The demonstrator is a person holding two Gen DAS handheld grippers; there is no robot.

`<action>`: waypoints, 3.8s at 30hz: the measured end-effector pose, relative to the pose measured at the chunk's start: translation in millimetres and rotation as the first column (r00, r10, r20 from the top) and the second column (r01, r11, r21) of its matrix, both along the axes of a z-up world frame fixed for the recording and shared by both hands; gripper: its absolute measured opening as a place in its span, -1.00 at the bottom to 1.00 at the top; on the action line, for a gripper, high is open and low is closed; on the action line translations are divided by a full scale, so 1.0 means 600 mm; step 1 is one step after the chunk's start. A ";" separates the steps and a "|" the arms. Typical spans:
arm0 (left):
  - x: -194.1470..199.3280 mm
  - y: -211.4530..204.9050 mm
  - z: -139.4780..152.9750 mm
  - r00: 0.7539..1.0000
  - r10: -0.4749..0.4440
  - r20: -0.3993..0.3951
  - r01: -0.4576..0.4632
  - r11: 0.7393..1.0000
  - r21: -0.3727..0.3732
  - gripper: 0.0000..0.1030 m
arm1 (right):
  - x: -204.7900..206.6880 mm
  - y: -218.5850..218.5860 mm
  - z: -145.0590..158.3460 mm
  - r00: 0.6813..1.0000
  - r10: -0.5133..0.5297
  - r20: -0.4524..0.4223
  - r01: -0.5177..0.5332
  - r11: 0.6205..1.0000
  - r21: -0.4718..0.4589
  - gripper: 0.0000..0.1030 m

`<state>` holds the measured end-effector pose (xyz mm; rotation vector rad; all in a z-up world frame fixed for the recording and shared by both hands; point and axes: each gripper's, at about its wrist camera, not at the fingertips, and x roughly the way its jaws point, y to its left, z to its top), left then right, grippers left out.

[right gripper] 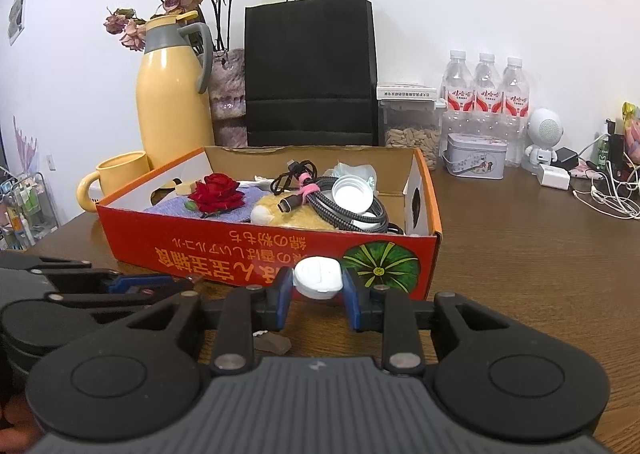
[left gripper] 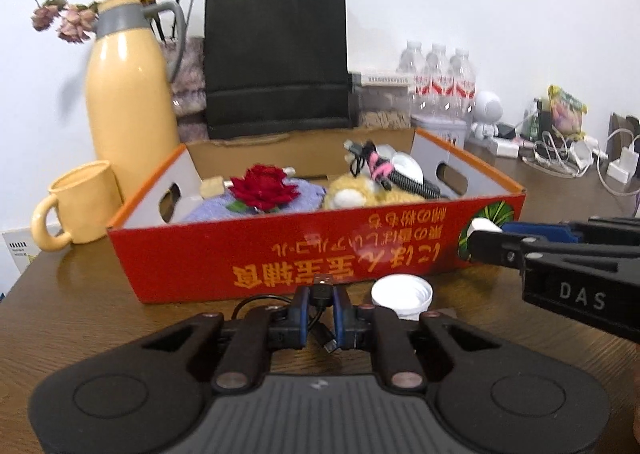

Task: Organize objects
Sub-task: 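Grasp the black cable loop with the left tool while the right tool holds the lid, then carry the cable loop and lid into the box with both tools, then open both, then withdraw both open tools from the box over the table, then close the left tool on the last white round lid on the table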

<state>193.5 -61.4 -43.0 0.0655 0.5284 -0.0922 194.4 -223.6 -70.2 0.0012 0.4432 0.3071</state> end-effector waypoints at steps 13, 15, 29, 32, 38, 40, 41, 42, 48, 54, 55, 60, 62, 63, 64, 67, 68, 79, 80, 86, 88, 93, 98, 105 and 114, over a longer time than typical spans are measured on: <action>-0.025 0.026 0.059 0.990 0.055 0.130 -0.051 0.998 -0.035 -0.78 | -0.014 -0.001 0.029 0.995 0.021 0.100 -0.026 0.999 0.047 -0.46; -0.021 0.033 0.075 0.988 0.062 0.145 -0.057 0.998 -0.039 -0.78 | -0.012 0.001 0.037 0.992 0.032 0.120 -0.037 0.998 0.046 -0.46; 0.063 0.039 0.130 0.968 0.125 0.217 -0.117 0.992 -0.048 -0.78 | 0.070 0.043 0.080 0.985 0.021 0.169 -0.027 0.999 0.030 -0.46; 0.087 0.038 0.129 0.967 0.131 0.218 -0.122 0.991 -0.054 -0.78 | 0.099 0.048 0.077 0.988 0.003 0.157 -0.010 0.999 0.044 -0.46; 0.147 0.036 0.115 0.972 0.140 0.187 -0.128 0.989 -0.074 -0.78 | 0.153 0.050 0.066 0.990 -0.027 0.140 0.020 0.998 0.052 -0.46; 0.165 0.039 0.109 0.975 0.134 0.175 -0.123 0.990 -0.073 -0.78 | 0.171 0.047 0.063 0.990 -0.036 0.134 0.029 0.998 0.052 -0.46; 0.175 0.040 0.106 0.976 0.134 0.169 -0.123 0.990 -0.071 -0.78 | 0.178 0.045 0.061 0.991 -0.039 0.128 0.032 0.998 0.053 -0.46; 0.182 0.040 0.103 0.977 0.134 0.165 -0.124 0.990 -0.070 -0.78 | 0.185 0.043 0.059 0.992 -0.041 0.122 0.035 0.998 0.054 -0.46; 0.209 0.046 0.093 0.979 0.129 0.160 -0.121 0.991 -0.063 -0.75 | 0.214 0.040 0.045 0.996 -0.035 0.084 0.031 0.998 0.050 -0.45; 0.215 0.053 0.088 0.972 0.167 0.165 -0.158 0.985 -0.062 0.64 | 0.209 0.043 0.043 0.996 -0.034 0.078 0.032 0.999 0.033 0.39; 0.213 0.055 0.087 0.965 0.193 0.180 -0.184 0.981 -0.064 0.78 | 0.206 0.043 0.044 0.995 -0.041 0.085 0.039 0.999 0.029 0.63; 0.211 0.061 0.086 0.957 0.219 0.188 -0.209 0.975 -0.074 1.00 | 0.200 0.043 0.046 0.992 -0.059 0.109 0.058 0.998 0.014 1.00; 0.210 0.062 0.085 0.958 0.220 0.186 -0.210 0.975 -0.073 1.00 | 0.200 0.043 0.046 0.992 -0.059 0.109 0.058 0.998 0.012 1.00; 0.210 0.062 0.085 0.958 0.220 0.185 -0.210 0.975 -0.072 1.00 | 0.200 0.043 0.046 0.992 -0.058 0.108 0.057 0.998 0.012 1.00; 0.210 0.061 0.084 0.958 0.220 0.184 -0.211 0.975 -0.071 1.00 | 0.200 0.043 0.046 0.993 -0.058 0.107 0.057 0.998 0.011 1.00; 0.210 0.062 0.084 0.959 0.220 0.180 -0.211 0.975 -0.072 1.00 | 0.200 0.043 0.045 0.993 -0.060 0.103 0.059 0.998 0.010 1.00; 0.210 0.062 0.083 0.959 0.219 0.179 -0.209 0.975 -0.074 1.00 | 0.199 0.043 0.044 0.993 -0.060 0.103 0.059 0.998 0.009 1.00; 0.171 0.075 0.075 0.956 0.221 0.193 -0.211 0.975 -0.074 1.00 | 0.169 0.025 0.037 0.990 -0.068 0.126 0.069 0.998 -0.007 1.00; 0.164 0.076 0.074 0.955 0.221 0.198 -0.211 0.975 -0.072 1.00 | 0.164 0.023 0.036 0.989 -0.069 0.129 0.070 0.997 -0.008 1.00; 0.117 0.078 0.068 0.955 0.205 0.213 -0.195 0.979 -0.067 1.00 | 0.125 0.013 0.032 0.984 -0.086 0.157 0.092 0.995 -0.032 1.00; 0.099 0.076 0.066 0.956 0.196 0.217 -0.187 0.980 -0.063 1.00 | 0.111 0.009 0.031 0.983 -0.085 0.163 0.093 0.995 -0.041 1.00; 0.055 0.064 0.056 0.965 0.166 0.202 -0.160 0.986 -0.045 1.00 | 0.073 -0.001 0.023 0.986 -0.077 0.149 0.087 0.994 -0.060 1.00; 0.023 0.048 0.035 0.980 0.144 0.134 -0.140 0.989 -0.044 1.00 | 0.039 -0.011 0.011 0.991 -0.070 0.116 0.080 0.993 -0.089 1.00; 0.007 0.017 0.011 0.996 0.087 0.033 -0.085 0.995 -0.060 1.00 | 0.020 -0.042 -0.011 0.991 -0.126 0.032 0.129 0.985 -0.111 1.00; 0.037 -0.034 -0.015 0.994 0.076 -0.075 -0.081 0.995 -0.061 1.00 | 0.038 -0.093 -0.030 0.968 -0.240 -0.068 0.234 0.968 -0.087 1.00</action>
